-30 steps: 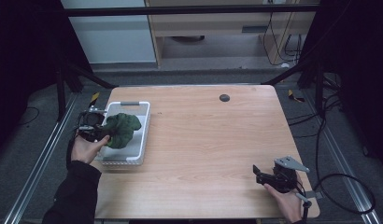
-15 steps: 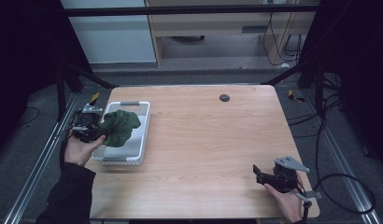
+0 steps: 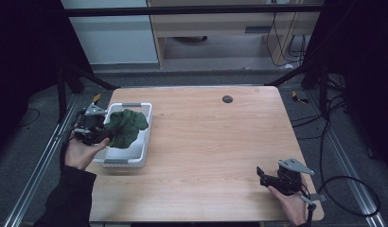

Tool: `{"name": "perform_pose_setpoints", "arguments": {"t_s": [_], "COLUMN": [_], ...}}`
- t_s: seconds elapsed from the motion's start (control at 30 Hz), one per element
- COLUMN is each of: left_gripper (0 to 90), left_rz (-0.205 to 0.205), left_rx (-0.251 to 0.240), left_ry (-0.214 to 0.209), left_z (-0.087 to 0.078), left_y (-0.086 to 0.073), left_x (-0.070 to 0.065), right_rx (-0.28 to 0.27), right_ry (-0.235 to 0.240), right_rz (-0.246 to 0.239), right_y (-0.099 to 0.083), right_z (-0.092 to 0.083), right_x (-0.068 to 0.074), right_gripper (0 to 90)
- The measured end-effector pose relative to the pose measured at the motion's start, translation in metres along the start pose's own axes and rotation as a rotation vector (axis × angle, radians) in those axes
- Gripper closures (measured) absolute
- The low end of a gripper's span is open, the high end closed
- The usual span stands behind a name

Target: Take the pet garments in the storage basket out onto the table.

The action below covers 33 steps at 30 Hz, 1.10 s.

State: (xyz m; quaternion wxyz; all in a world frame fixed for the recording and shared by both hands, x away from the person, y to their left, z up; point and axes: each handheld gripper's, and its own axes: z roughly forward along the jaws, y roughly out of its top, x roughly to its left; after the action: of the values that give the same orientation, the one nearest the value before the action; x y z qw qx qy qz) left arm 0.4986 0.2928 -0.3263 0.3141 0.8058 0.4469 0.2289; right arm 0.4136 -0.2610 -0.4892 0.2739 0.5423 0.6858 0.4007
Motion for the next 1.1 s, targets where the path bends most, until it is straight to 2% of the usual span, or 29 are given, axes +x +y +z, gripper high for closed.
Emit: {"name": "perform_pose_setpoints", "arguments": {"t_s": [0.03,0.17,0.43,0.77,0.83,1.1], "left_gripper": [69.0,69.1,69.1,69.0,69.1,69.0], "left_rz": [0.018,0.043,0.127,0.160,0.179,0.227], "left_rx": [-0.007,-0.016,-0.029,-0.024,-0.024,-0.029], "left_ry": [-0.015,-0.033,-0.081,-0.120,-0.135,-0.167], "left_z": [-0.001,-0.002,-0.002,0.009,0.013,0.017], "left_y": [0.003,0.007,0.020,0.029,0.032,0.040], "left_x": [-0.006,-0.015,-0.041,-0.062,-0.070,-0.084], "right_rx": [0.000,-0.004,-0.006,-0.004,-0.010,-0.011], "right_ry": [0.000,-0.003,-0.004,-0.001,-0.004,0.000], "right_rz": [0.001,-0.006,-0.008,-0.005,-0.015,-0.008], "right_y": [0.000,0.000,0.000,0.000,0.000,0.001], "right_z": [0.000,0.000,0.000,0.000,0.000,-0.001], "right_x": [0.000,0.000,-0.001,-0.001,-0.001,-0.001], "right_gripper": [10.0,10.0,10.0,10.1,10.1,10.1]}}
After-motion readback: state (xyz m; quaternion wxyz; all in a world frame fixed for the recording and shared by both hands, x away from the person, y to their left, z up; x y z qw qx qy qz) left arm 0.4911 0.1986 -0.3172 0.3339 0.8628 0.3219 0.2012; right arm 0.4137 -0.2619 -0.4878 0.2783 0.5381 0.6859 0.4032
